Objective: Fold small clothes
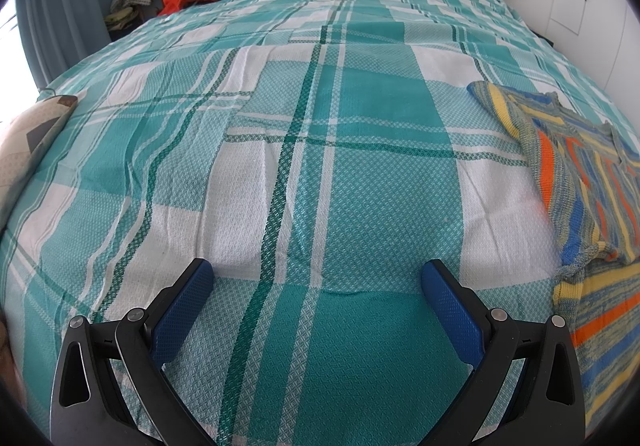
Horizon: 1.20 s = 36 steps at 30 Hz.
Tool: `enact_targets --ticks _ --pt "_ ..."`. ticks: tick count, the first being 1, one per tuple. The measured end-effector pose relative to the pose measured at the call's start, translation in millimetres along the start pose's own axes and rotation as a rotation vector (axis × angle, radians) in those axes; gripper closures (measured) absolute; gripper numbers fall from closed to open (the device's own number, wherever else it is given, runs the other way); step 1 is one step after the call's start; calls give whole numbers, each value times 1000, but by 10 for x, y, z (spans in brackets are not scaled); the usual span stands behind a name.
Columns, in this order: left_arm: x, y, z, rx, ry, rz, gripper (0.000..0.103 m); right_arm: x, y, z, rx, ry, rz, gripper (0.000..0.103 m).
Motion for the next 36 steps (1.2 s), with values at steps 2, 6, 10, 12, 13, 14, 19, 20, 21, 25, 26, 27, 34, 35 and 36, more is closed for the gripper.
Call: enact_targets --ticks 2,6,10,12,13,14,19,20,21,25,26,27,34,35,36 --pt "0 -1 -1 0 0 0 0 -1 1 0 0 0 0 0" --pt "0 0 -1 0 0 0 0 -2 1 0 0 0 0 0" --pt "-1 0 0 0 0 0 0 -2 1 1 0 0 0 0" --pt "-1 1 0 0 0 0 0 -2 1 1 0 0 0 0" --pt "-1 0 -1 0 0 1 0 -2 0 1 0 0 0 0" --pt "-1 1 0 0 0 1 0 -1 0 2 0 0 0 0" --pt "-1 1 0 0 0 1 0 0 -3 3 0 0 0 0" --pt "-1 0 -2 0 0 1 0 -2 0 2 0 0 0 0" --pt "-2 1 0 0 0 1 0 -2 0 2 0 0 0 0" --pt "-1 1 -2 1 0 0 0 -1 -3 3 0 0 0 0" --pt "-2 2 -1 1 0 0 0 -2 0 2 0 0 0 0" --pt "-2 3 1 2 1 0 0 -2 0 2 0 0 0 0" --pt "29 1 -13 7 -14 7 0 -3 0 2 0 0 0 0" --pt "34 2 -8 5 -16 9 0 -3 1 1 0 0 0 0" --pt "34 5 -13 5 -15 7 0 -3 1 1 0 0 1 0"
Point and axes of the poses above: each gripper's, at about its wrist camera, not at the fingertips, and z roughly the way its jaws point, x to its right, y to its underside, the point moved 5 cm from there along z, roughly the way its jaws point, and after that the axes turned 10 degrees about -y, right-handed, at the moved point
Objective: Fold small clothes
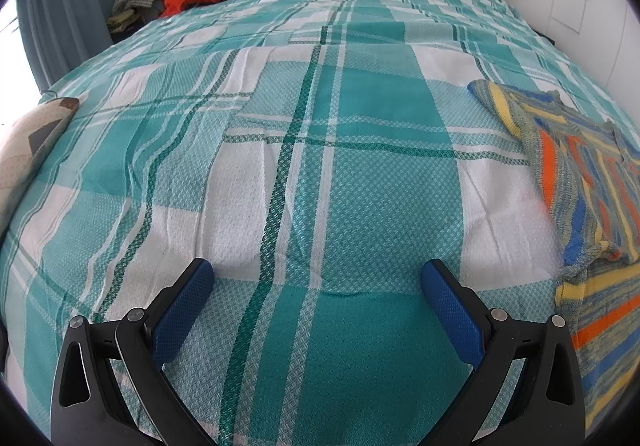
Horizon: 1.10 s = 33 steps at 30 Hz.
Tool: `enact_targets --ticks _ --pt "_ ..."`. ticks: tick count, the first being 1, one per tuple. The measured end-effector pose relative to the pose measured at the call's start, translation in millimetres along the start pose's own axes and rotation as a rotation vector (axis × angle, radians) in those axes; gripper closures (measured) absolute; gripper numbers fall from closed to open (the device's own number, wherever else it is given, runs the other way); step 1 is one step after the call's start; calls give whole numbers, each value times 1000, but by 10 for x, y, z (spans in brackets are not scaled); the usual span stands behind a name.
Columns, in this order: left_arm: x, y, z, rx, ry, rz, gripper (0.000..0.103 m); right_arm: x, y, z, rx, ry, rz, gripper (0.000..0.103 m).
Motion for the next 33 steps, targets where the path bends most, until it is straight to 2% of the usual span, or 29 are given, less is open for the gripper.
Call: enact_targets --ticks 3,6,11,15,18,21,28,31,33 --pt "21 -19 -8 -31 -15 8 0 0 -2 0 1 0 0 0" --pt "-1 27 -147 -111 1 0 0 1 -4 0 0 -3 2 0" --pt "40 338 -805 -83 3 30 1 -2 3 19 -14 8 -7 0" --pt "118 444 -1422 -13 -12 25 1 38 -16 -68 -93 -82 -45 0" --pt "184 485 -1764 31 -16 25 1 33 78 -451 -76 -146 -21 0" --pt "264 505 -1942 51 -30 51 1 -47 238 -900 -68 -219 -17 0" --pt "394 571 -2190 76 -24 102 1 -199 541 -1587 -58 -242 -77 0" --pt "424 691 -2211 37 36 109 1 -290 624 -1721 -73 -243 -102 0" --pt "442 928 -2132 -48 113 108 1 -326 707 -1779 -104 -246 -103 0"
Point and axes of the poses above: each gripper's, at about its wrist camera, not at the fingertips, and z roughly the way its jaws point, x to its right, y to its underside, the point moved 5 cm from there along z, roughly the way its jaws point, and after that the axes turned 10 degrees about -y, right-handed, at the moved point
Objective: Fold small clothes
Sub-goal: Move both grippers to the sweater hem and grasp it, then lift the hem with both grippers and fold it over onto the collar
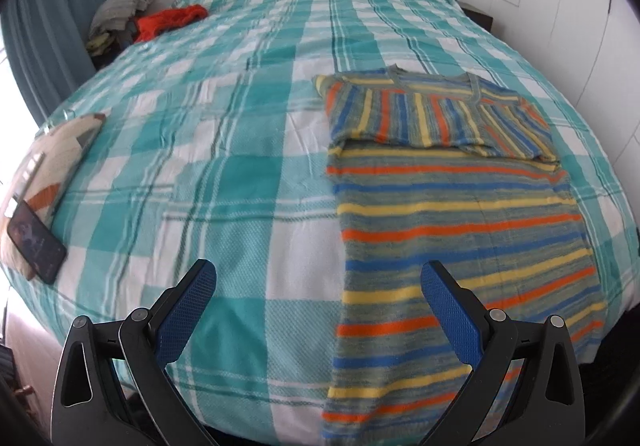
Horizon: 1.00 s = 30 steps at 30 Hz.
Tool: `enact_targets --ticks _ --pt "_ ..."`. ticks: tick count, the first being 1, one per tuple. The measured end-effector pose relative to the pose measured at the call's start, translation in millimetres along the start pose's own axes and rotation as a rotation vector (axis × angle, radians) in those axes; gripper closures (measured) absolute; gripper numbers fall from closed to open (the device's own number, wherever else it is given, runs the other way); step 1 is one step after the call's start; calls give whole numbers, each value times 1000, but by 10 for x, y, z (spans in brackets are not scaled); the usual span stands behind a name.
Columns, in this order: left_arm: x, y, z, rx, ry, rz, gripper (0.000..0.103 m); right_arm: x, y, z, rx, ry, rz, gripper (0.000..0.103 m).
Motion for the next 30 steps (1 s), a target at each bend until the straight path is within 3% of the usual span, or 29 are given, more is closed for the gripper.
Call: enact_targets --ticks 5,6,7,9,10,11,13,14,15,16,18,21,24,27,30 --pt "148 871 330 -229 129 -29 7 -126 508 134 -225 -116 69 0" --pt "225 1006 370 -268 149 -11 21 -172 635 197 -276 -147 87 1" --pt "315 1109 380 -290 162 16 28 -222 739 263 -312 -174 108 1" --pt "460 1179 337 -262 136 88 27 -331 872 411 -348 -219 134 2" --pt "512 1179 317 -248 123 118 34 -380 926 522 -376 -229 139 4" --pt "540 1178 306 -243 125 126 42 -411 989 652 -416 -225 137 13" --pt "522 1163 264 -249 164 93 100 -447 1083 810 -473 -169 108 25" --pt "505 1160 242 -267 209 67 99 -461 1077 819 -484 -129 79 40" --pt "481 1153 210 -274 235 50 99 -464 1071 789 -496 -116 65 80" --pt "468 1145 173 -278 256 44 99 -466 1044 723 -490 -157 83 100" --pt "450 1095 88 -291 308 23 99 -431 968 562 -465 -244 158 99" --pt "397 819 -46 -290 414 -55 99 -399 722 336 -386 -351 220 99" --pt "304 237 -49 -245 477 -98 99 -342 275 219 -290 -454 287 99" --pt "286 -506 109 -206 503 -115 99 -274 -358 279 -199 -489 295 99" --pt "319 -1241 563 -192 475 -112 99 -172 -1102 583 -129 -484 289 99"
Point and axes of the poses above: each gripper's, at about its wrist camera, not at the fingertips, and z roughly the way its jaws point, x to its right, y to its underside, the point moved 5 cm from there along z, roughly the way its jaws point, and after that the axes turned 10 degrees about -y, right-handed, at the moved point
